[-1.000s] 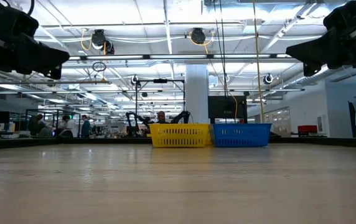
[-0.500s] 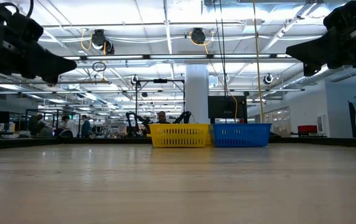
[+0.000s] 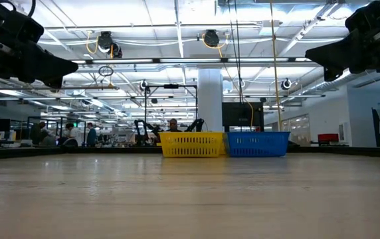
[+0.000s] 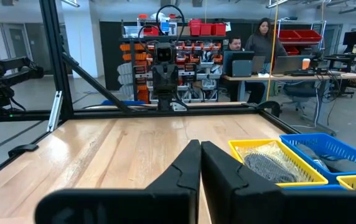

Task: Pick & Place Travel size toiletries
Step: Return to Home Position

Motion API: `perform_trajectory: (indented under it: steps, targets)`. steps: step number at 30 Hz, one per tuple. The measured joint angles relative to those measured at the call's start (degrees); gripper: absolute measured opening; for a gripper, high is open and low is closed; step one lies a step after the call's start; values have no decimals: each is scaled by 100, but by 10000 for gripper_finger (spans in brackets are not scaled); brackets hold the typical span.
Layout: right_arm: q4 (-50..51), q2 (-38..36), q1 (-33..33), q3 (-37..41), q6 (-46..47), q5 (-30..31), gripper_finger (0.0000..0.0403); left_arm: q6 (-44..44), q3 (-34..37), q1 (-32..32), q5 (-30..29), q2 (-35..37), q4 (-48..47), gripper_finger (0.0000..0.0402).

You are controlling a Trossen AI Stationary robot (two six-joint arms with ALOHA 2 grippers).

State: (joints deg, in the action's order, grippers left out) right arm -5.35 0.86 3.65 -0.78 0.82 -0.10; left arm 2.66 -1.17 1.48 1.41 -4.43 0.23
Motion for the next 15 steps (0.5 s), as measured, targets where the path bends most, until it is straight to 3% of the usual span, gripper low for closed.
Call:
perform_trajectory:
  steps: [6,15]
  targets:
    - [1,5,-5,0,0,3,4,4,0,0,0,-4,0,23]
    - [3,387,-1331,-2,-2,419,4,5,3,4,1,-4,2,14]
